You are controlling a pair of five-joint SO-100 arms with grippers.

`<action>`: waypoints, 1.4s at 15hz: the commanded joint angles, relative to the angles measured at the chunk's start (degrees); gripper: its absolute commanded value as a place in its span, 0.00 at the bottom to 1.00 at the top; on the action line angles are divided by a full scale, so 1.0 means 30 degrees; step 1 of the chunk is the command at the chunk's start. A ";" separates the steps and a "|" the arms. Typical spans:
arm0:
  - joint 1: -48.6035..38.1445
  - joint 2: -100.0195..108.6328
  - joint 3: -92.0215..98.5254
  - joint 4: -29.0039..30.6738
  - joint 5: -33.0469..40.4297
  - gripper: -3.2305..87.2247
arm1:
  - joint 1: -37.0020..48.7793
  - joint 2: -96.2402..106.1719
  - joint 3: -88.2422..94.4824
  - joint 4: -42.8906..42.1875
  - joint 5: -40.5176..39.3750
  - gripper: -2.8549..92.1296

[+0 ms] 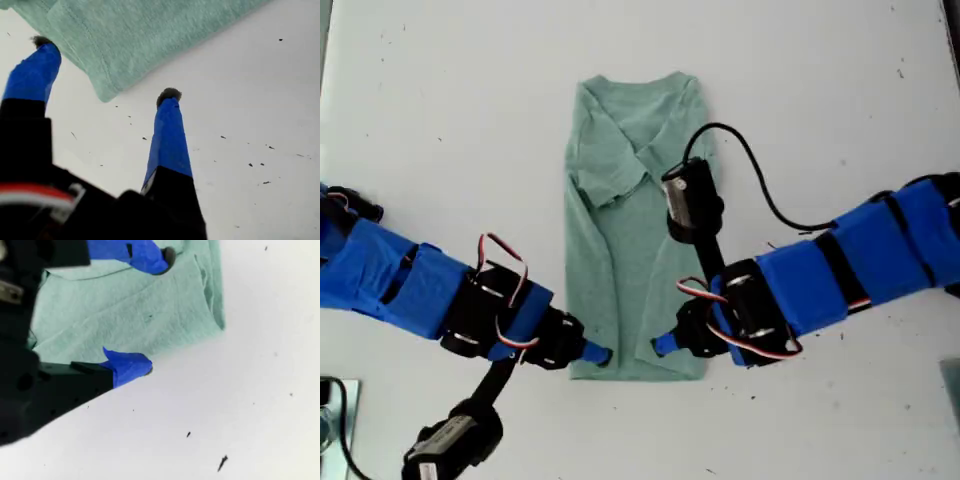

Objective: Fold t shirt

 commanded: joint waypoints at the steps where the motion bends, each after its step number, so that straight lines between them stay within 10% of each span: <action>1: -0.0498 -0.0762 -0.2109 0.0205 0.0234 0.35 | -0.0264 -0.0117 -0.1260 -0.0381 -0.0059 0.42; 7: -0.0381 -0.3398 -0.2725 0.1318 -0.0557 0.36 | -0.0234 -0.4541 -0.3633 -0.1172 -0.0586 0.40; 12: -0.0410 -0.6064 -0.4424 0.1699 0.0557 0.03 | -0.0674 -0.5918 -0.3838 -0.1377 -0.0293 0.02; 21: 0.1963 -0.1641 -0.8730 0.0469 0.3223 0.03 | -0.1934 0.1143 -0.3223 -0.3750 -0.3867 0.02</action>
